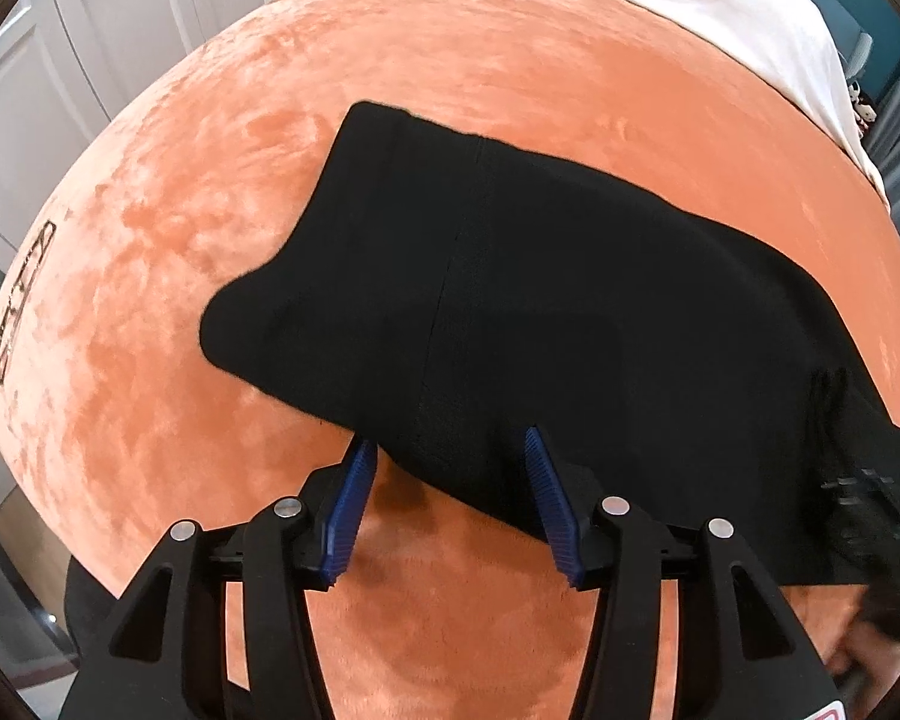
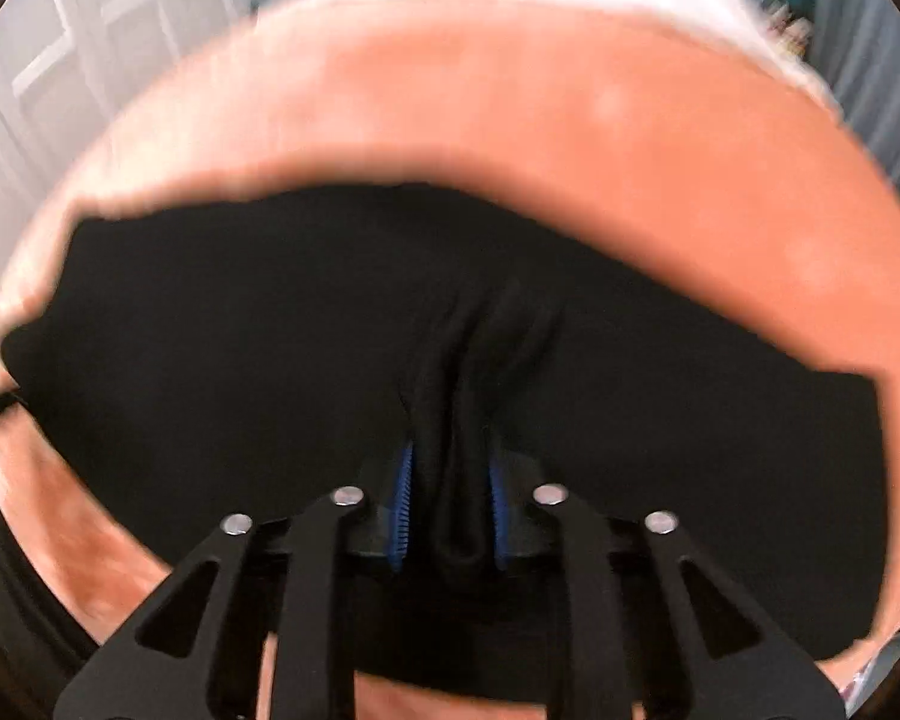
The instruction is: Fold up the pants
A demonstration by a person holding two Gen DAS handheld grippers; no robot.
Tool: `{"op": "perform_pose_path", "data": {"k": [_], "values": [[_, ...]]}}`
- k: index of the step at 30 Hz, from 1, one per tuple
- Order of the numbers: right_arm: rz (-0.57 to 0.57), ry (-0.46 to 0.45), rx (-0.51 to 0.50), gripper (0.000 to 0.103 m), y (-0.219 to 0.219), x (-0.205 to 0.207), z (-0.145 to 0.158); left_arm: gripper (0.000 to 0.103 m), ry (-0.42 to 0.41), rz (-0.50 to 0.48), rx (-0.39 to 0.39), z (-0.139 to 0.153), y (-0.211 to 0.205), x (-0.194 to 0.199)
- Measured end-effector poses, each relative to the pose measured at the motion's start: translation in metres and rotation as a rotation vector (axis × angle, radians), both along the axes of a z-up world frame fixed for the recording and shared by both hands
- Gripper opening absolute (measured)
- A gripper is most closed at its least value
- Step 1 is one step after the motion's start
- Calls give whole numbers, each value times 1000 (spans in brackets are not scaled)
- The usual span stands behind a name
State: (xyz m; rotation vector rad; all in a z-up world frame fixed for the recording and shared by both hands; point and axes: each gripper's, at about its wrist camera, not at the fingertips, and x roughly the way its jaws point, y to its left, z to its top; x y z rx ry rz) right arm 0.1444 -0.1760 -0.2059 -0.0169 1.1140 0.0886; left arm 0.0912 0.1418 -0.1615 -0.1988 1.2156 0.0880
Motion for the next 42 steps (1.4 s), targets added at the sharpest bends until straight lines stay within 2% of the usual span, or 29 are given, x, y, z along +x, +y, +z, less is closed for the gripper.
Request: {"op": "perform_pose_path", "data": {"k": [2, 3, 5, 6, 8, 9, 14, 15, 17, 18, 19, 20, 22, 25, 27, 29, 31, 33, 35, 37, 38, 39, 41, 42], "values": [[19, -47, -26, 41, 6, -4, 6, 56, 7, 21, -22, -4, 7, 4], [28, -43, 6, 46, 5, -6, 14, 60, 0, 42, -46, -4, 14, 4], [16, -81, 86, 44, -1, -17, 29, 62, 3, 97, -91, -11, 29, 7], [6, -103, 131, 37, -7, -22, 39, 62, 5, 118, -112, -14, 35, 9], [-29, -119, 150, 32, -15, -25, 47, 62, 5, 173, -153, -20, 48, 14], [-58, -124, 178, 26, -21, -24, 51, 62, 0, 209, -184, -24, 54, 18], [-132, -73, 253, 26, -27, -7, 46, 65, -74, 318, -311, -40, 70, 31], [-149, -54, 268, 26, -25, -5, 41, 64, -85, 327, -320, -41, 71, 32], [-176, -27, 286, 26, -25, 2, 31, 49, -107, 324, -326, -40, 71, 34], [-190, -12, 288, 26, -21, 2, 25, 30, -110, 305, -340, -38, 70, 35], [-198, -3, 283, 26, -20, 4, 20, 16, -115, 275, -383, -36, 69, 35], [-204, 6, 280, 26, -20, 4, 16, 16, -120, 260, -408, -30, 67, 35], [-204, 8, 250, 26, -15, 8, 8, 15, -180, 199, -366, 0, 54, 33], [-185, 8, 212, 26, -12, 9, 6, 15, -278, 51, -315, 55, 11, 30], [-183, 14, 221, 26, -13, 9, 6, 15, -340, -74, -300, 91, -32, 25], [-181, 16, 246, 26, -19, 7, 7, 15, -373, -186, -293, 113, -74, 21], [-206, 12, 336, 25, -36, 1, 12, 15, -365, -334, -285, 126, -135, 11], [-276, -13, 428, 26, -67, -13, 22, 15, -334, -432, -276, 119, -181, 2], [-328, -33, 475, 26, -96, -28, 26, 16, -279, -519, -240, 99, -226, -6], [-384, -50, 439, 26, -133, -48, 28, 20, -149, -572, -222, 60, -266, -6], [-409, -49, 411, 26, -150, -57, 26, 22, -62, -567, -193, 35, -283, -8], [-428, -41, 401, 26, -162, -64, 24, 22, -29, -559, -160, 22, -290, -13], [-467, -28, 412, 26, -188, -81, 20, 23, -55, -574, -50, 13, -300, -28], [-474, -33, 420, 26, -195, -88, 21, 27, -90, -597, 8, 17, -303, -38]]}}
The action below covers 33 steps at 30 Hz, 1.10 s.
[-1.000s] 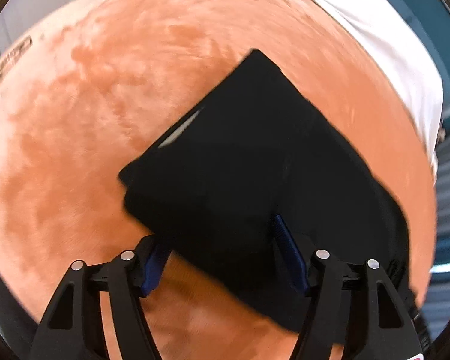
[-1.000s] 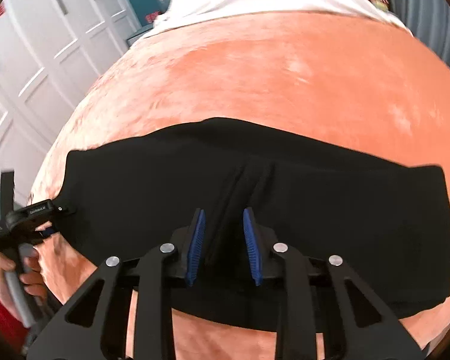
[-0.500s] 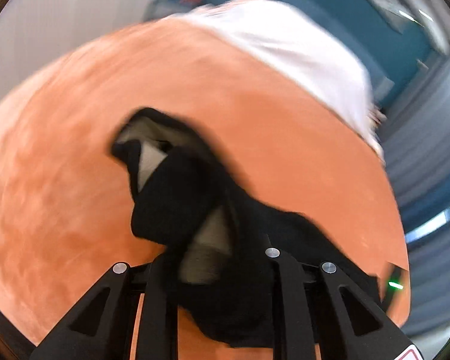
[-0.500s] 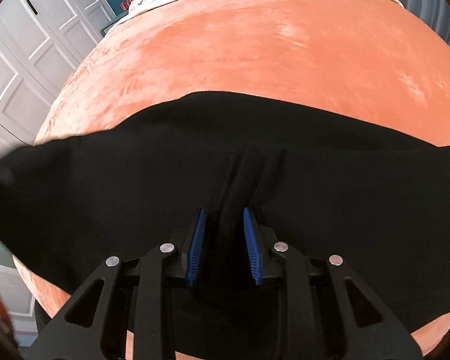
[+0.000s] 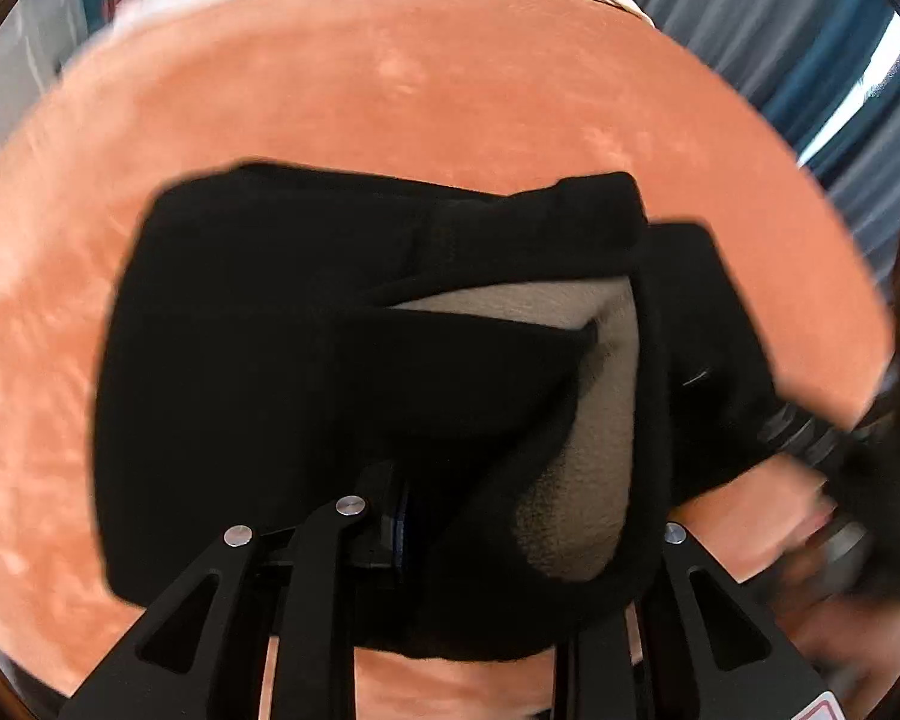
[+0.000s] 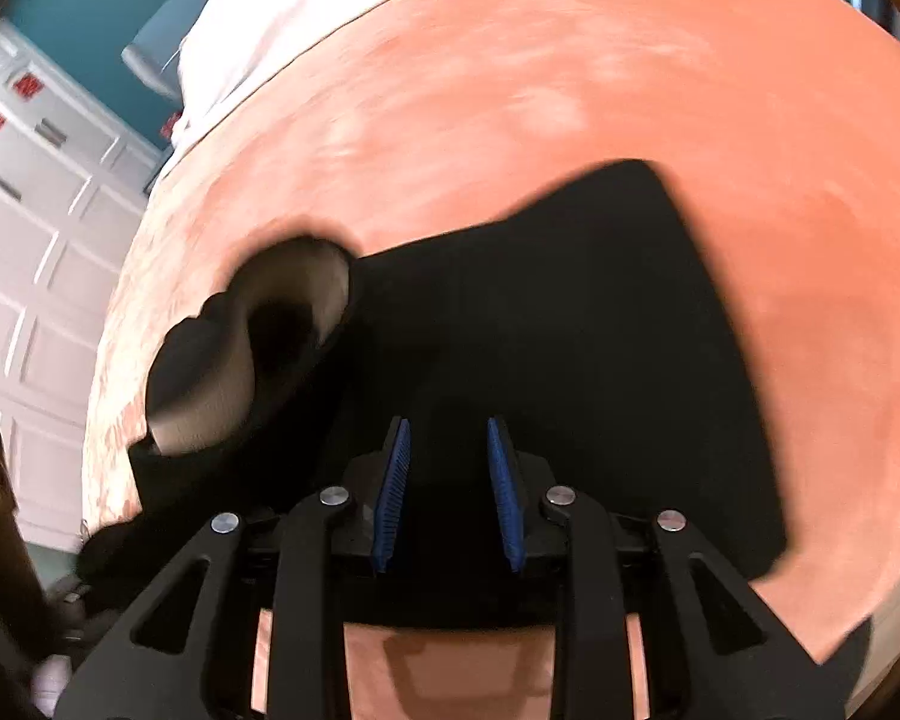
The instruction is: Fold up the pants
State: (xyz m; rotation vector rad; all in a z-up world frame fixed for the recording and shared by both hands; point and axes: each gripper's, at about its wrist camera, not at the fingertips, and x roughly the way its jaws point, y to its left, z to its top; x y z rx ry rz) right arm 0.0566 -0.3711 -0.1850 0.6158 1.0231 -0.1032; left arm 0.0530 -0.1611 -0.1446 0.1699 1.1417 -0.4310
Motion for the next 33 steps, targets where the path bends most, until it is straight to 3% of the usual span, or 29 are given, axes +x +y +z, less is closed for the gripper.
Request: {"op": "perform_pose_path", "data": {"k": [1, 3, 4, 5, 6, 7, 9, 12, 14, 18, 19, 22, 23, 25, 27, 30, 31, 33], "values": [[-2, -6, 11, 27, -6, -6, 2, 42, -35, -16, 25, 6, -1, -12], [8, -12, 66, 32, -13, -10, 3, 57, -98, -35, 30, 24, 4, -35], [15, -15, 99, 35, -14, -10, 4, 76, -121, -40, 10, 31, 12, -43], [23, -31, 151, 37, -14, -9, 5, 88, -156, -43, -17, 42, 21, -53], [29, -47, 187, 45, -12, -4, 7, 93, -186, -36, -25, 49, 27, -65], [33, -70, 227, 51, -13, -4, 8, 93, -205, -41, -36, 55, 32, -74], [26, -94, 278, 53, -10, 0, 8, 93, -236, -66, -44, 67, 44, -71], [15, -68, 336, 53, -7, 5, -1, 93, -244, -17, -17, 68, 59, -66], [31, -31, 317, 55, -1, 7, -5, 93, -207, 43, -2, 65, 72, -56], [49, 2, 247, 69, 20, 3, -11, 93, -117, 187, -13, 58, 103, -33], [62, -6, 216, 62, 31, 6, -10, 93, -103, 216, -19, 57, 111, -30], [182, -6, 100, 23, 66, 23, -3, 93, -86, 278, -17, 61, 126, -27], [212, -12, 47, 22, 74, 28, 4, 93, -93, 286, -10, 64, 131, -27], [238, -78, 16, 6, 72, 35, 32, 93, -122, 303, 0, 75, 136, -26], [228, -162, -24, 6, 46, 34, 79, 93, -143, 313, -15, 88, 140, -23], [178, -164, -154, 7, 1, 26, 114, 93, -147, 315, -29, 90, 138, -11], [149, -110, -221, 8, -21, 26, 109, 93, -140, 315, -23, 86, 134, -9], [138, 31, -289, 16, -46, 34, 71, 93, -104, 303, -3, 66, 119, 4]]}}
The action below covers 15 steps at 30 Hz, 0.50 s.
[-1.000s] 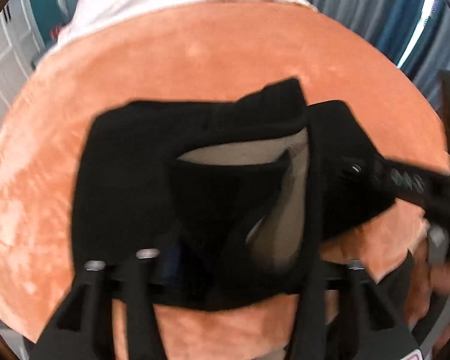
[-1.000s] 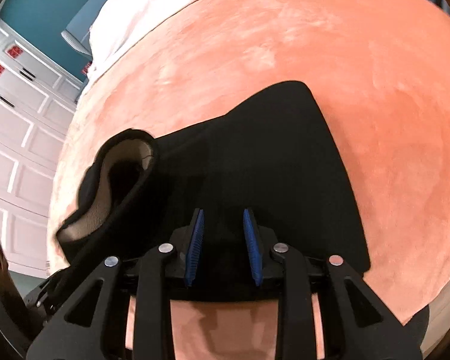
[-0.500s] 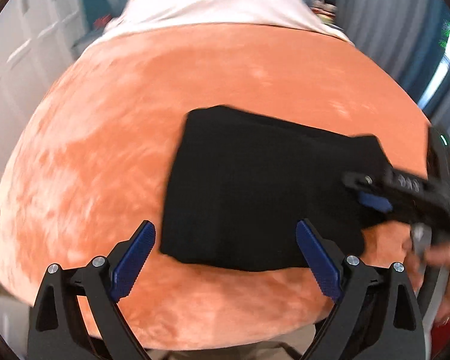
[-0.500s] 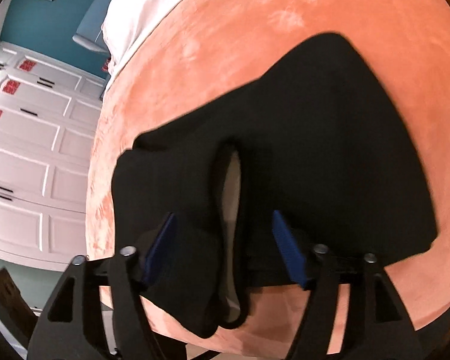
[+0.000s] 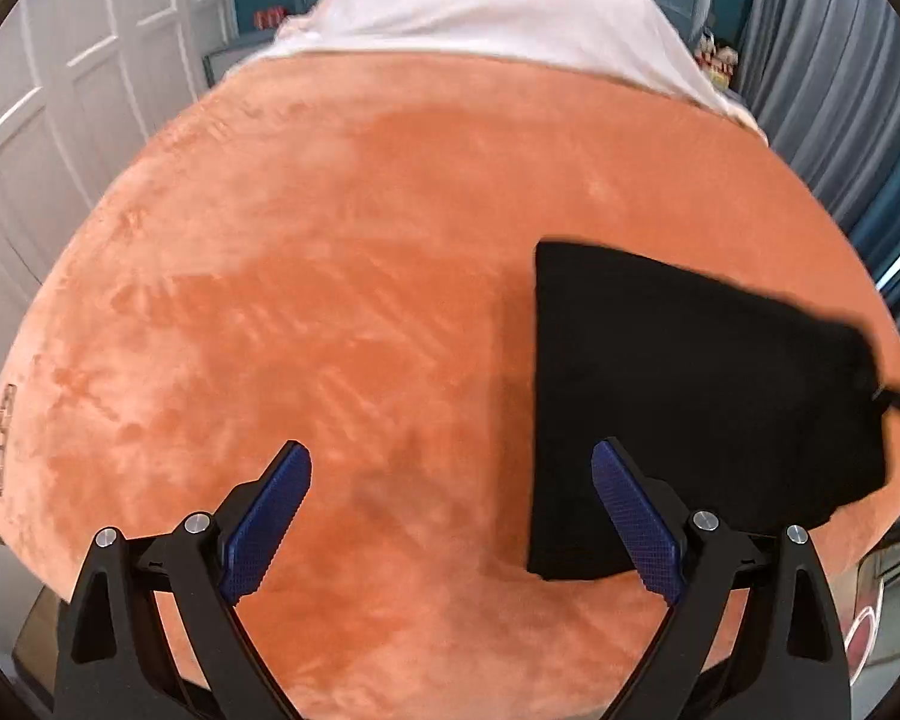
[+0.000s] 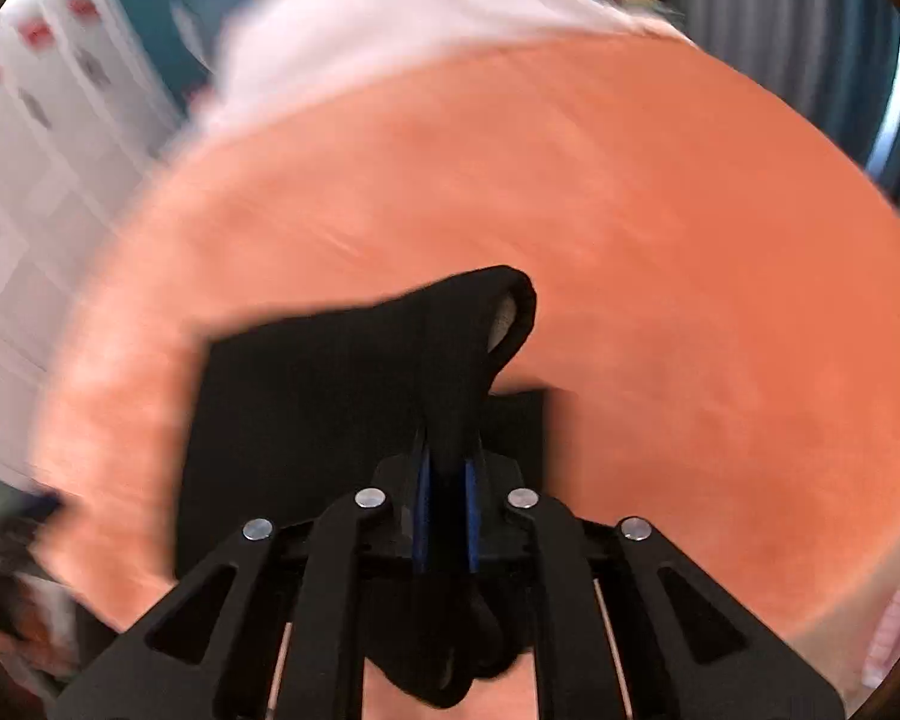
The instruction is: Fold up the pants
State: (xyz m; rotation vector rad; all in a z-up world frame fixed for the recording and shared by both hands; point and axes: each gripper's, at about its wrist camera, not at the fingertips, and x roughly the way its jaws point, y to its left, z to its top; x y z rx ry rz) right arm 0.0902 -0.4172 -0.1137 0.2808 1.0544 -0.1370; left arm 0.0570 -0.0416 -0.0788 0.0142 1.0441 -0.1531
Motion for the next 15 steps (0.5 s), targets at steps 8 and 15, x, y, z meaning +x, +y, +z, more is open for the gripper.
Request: {"op": "perform_pose_path", "data": {"k": [8, 15], "values": [[-126, -151, 67, 23, -16, -39, 9, 93, 109, 3, -3, -37, -30, 19], [-103, -8, 82, 22, -1, -25, -30, 93, 151, -52, 4, -52, -53, 17]]}}
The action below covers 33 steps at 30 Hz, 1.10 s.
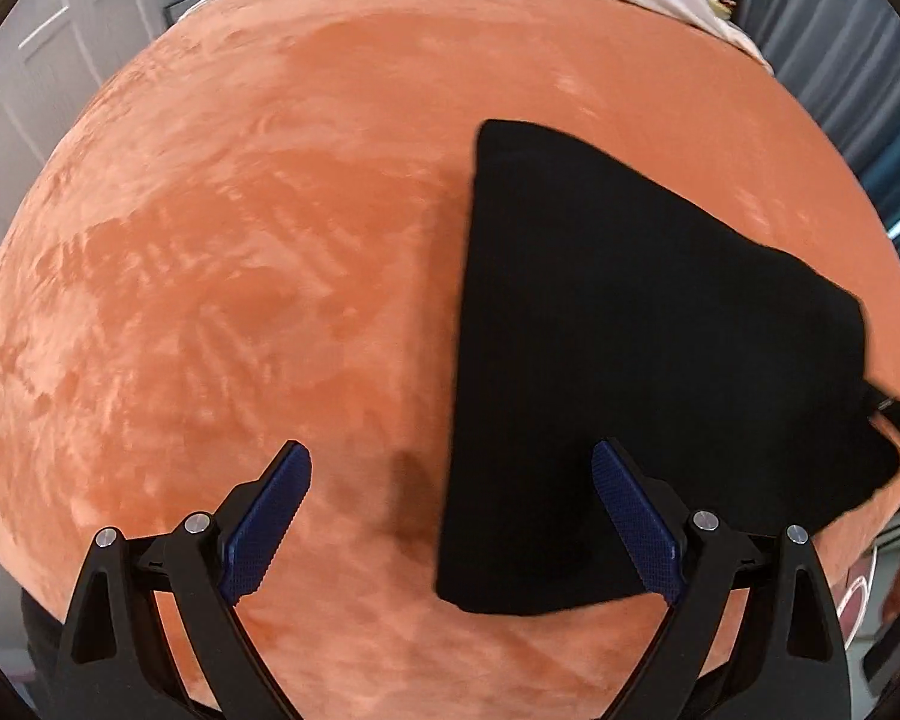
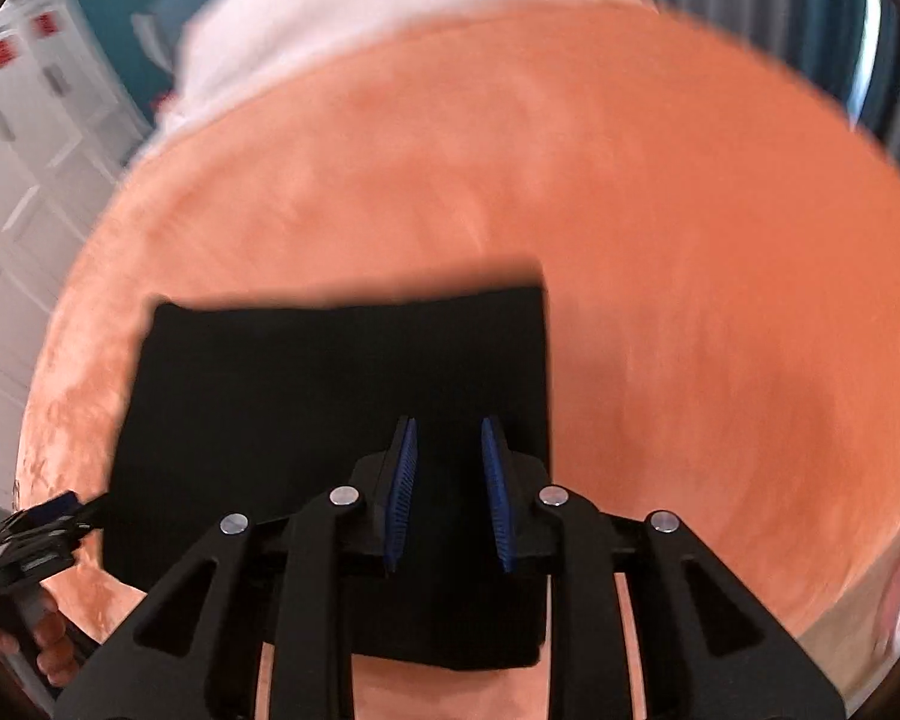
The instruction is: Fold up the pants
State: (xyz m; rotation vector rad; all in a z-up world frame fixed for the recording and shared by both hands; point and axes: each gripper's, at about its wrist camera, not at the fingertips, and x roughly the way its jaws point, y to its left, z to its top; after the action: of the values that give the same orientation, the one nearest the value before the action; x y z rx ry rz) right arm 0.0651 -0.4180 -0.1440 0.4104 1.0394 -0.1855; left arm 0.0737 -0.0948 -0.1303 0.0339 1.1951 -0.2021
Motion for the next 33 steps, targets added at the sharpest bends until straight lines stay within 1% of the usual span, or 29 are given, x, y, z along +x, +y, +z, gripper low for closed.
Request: {"op": "perform_pose_path", "data": {"k": [1, 2, 3, 4, 6, 7, 8, 9, 11, 12, 13, 14, 15, 16, 17, 19, 20, 22, 23, 24, 25, 26, 27, 28, 29, 30, 31, 32, 33], "values": [[-30, -11, 20, 25, 1, -7, -1, 93, -8, -11, -18, 2, -1, -2], [-47, -41, 28, 33, 0, -14, 1, 93, -14, -20, -42, 3, -1, -4], [-67, -70, 22, 66, -2, -26, 6, 93, -9, -30, -70, 0, -2, -4], [-91, -74, 2, 93, -5, -33, 4, 93, 8, -37, -79, -5, -4, -3], [-98, -43, -23, 92, -10, -39, -6, 93, 100, -57, -126, -28, -10, 6], [-90, -15, -10, 92, -13, -40, -15, 94, 159, -52, -149, -41, -11, 11], [-82, 13, 23, 92, -15, -39, -24, 94, 218, -15, -206, -55, -9, 15], [-88, 24, 96, 92, -18, -37, -36, 98, 228, 18, -257, -61, -5, 17], [-129, 8, 254, 91, -23, -37, -55, 98, 221, 35, -313, -67, 0, 20], [-155, -2, 278, 86, -25, -39, -59, 91, 218, 30, -331, -66, 2, 22], [-167, -18, 290, 55, -25, -40, -60, 64, 205, 19, -353, -61, 3, 22], [-145, -43, 364, 46, -24, -38, -61, 51, 199, -7, -378, -56, 4, 23], [-173, -49, 396, 39, -22, -39, -58, 39, 205, -19, -404, -48, 8, 25], [-166, -41, 374, 34, -15, -36, -51, 32, 203, -24, -434, -41, 14, 26], [-132, -41, 318, 33, -5, -31, -38, 30, 191, -30, -451, -32, 20, 28], [-72, -83, 296, 32, 14, -27, -14, 28, 134, -29, -462, -4, 44, 32], [-38, -114, 300, 31, 24, -25, -1, 28, 107, -26, -453, 7, 54, 33], [48, -166, 305, 31, 52, -19, 23, 31, 26, -17, -380, 36, 85, 29], [81, -177, 312, 31, 66, -17, 28, 32, 13, -11, -359, 43, 99, 26], [118, -180, 317, 33, 82, -15, 29, 38, 19, -12, -333, 45, 115, 21], [137, -172, 309, 37, 93, -14, 25, 45, 36, -7, -292, 41, 126, 16], [149, -150, 293, 40, 105, -11, 13, 48, 52, 5, -247, 31, 134, 14], [165, -93, 261, 45, 118, -7, -9, 50, 79, 11, -166, 10, 138, 7], [171, -19, 232, 56, 126, -5, -31, 50, 112, 17, -94, -10, 140, 3], [151, 56, 209, 58, 131, -7, -51, 51, 144, 31, -25, -27, 140, -6], [87, -4, 261, 57, 124, -23, -50, 52, 116, 39, -16, -27, 141, -14], [57, -23, 277, 50, 121, -32, -42, 53, 59, 45, 17, -17, 139, -24], [39, -32, 248, 45, 118, -37, -32, 52, 6, 48, 73, -6, 134, -32], [28, -55, 160, 33, 119, -46, -12, 52, -74, 50, 154, 11, 127, -40]]}}
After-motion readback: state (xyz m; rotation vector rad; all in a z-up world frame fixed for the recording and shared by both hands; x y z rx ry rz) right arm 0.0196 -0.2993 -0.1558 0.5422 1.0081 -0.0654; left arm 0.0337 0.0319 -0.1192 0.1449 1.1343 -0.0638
